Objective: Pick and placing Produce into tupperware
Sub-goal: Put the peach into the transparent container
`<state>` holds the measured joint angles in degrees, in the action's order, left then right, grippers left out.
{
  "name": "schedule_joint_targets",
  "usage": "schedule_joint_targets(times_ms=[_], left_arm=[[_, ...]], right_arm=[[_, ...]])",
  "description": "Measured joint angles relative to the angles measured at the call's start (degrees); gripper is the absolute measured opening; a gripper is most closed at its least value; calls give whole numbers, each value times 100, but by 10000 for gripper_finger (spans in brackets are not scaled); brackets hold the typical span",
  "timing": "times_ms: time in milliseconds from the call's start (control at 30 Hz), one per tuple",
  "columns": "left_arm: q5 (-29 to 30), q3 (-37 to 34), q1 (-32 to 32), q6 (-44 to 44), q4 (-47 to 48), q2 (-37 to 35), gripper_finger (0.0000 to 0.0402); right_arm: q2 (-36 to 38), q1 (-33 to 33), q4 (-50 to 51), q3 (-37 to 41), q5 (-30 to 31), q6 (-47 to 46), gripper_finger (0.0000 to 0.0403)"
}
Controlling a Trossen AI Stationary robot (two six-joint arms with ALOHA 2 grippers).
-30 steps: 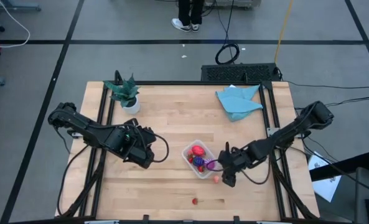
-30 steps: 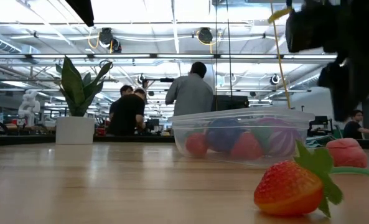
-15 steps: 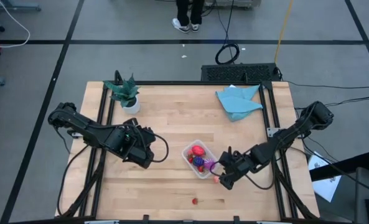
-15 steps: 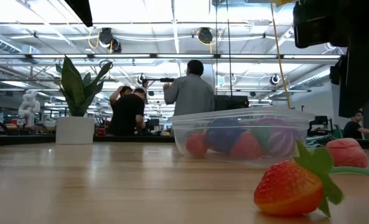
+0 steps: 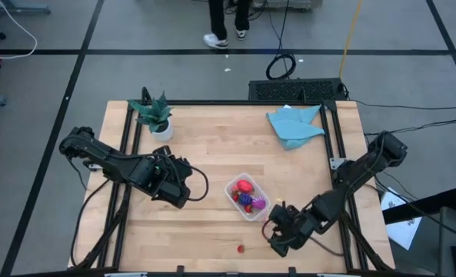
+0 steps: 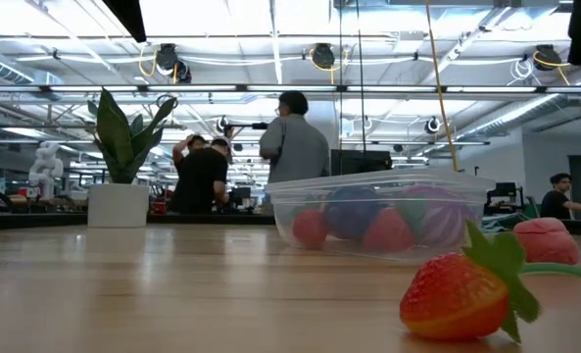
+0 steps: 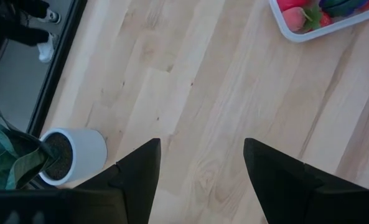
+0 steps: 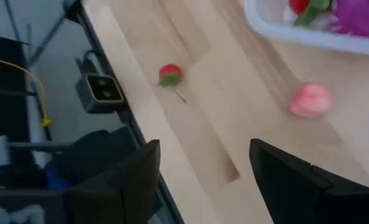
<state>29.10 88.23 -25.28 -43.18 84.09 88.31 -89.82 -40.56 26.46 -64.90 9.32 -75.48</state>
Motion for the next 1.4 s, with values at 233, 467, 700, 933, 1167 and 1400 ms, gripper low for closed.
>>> schedule_joint_targets(times_ms=[233,467,700,933,1167,1400], left_arm=[[57,0,0,107,3,0,237],[55,0,-4,87,5,0,237],[52,0,-4,89,7,0,237],[52,0,-4,98,7,0,237],[50,0,-4,94,7,0,237],[50,0,-4,92,7,0,237]], right_arm=[[-328,126,785,-202,-182,23,235],[-333,326,1447,-200,107,6,235],[-531,460,1466,-200,113,104,235],[-669,500,1451,-193,111,159,235],[-795,525,1361,-195,112,265,235],[-1093,611,1158,-195,73,552,235]])
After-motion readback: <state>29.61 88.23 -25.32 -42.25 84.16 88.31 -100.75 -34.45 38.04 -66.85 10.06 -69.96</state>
